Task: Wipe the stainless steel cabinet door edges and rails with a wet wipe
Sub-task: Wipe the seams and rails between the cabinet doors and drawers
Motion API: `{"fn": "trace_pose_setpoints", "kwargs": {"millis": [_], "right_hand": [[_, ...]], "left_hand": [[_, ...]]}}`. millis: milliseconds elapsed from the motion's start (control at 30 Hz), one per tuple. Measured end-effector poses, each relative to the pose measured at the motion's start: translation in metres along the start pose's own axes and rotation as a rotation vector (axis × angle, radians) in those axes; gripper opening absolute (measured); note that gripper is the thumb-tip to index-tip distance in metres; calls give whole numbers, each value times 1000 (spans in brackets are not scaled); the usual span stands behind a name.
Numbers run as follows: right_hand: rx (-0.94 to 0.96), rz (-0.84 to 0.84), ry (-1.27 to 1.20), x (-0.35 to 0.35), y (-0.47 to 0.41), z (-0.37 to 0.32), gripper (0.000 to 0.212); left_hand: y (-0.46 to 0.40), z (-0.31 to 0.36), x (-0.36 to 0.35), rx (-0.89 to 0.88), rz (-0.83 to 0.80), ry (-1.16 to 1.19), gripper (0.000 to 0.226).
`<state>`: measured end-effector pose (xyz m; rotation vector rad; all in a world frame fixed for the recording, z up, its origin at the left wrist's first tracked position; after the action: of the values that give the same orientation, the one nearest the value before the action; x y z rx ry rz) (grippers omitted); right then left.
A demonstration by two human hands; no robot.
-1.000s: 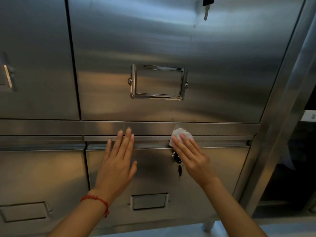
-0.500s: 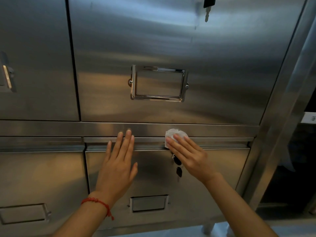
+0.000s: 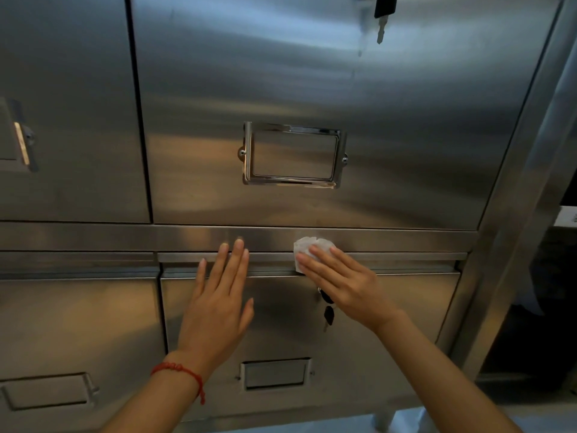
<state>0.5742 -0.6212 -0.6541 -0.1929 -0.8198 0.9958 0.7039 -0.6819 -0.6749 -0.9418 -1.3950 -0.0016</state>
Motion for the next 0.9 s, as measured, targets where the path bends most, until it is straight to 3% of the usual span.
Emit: {"fn": "trace_pose_setpoints", "kwargs": {"millis": [900], "right_hand": [[-24, -33, -46, 15, -31, -23, 39]], "left_hand": [[4, -3, 10, -20, -12, 33, 64]]}}
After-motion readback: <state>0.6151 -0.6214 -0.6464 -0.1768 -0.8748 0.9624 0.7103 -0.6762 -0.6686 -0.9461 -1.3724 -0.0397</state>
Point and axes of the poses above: each hand's wrist, its own y-axis away from the middle knuckle, its own x-axis out of the back of the hand, z = x × y, the point moved 10 cm from there along -y, towards the middle knuckle, and after that the axes turned 13 degrees about -z, right-handed, at the moved point
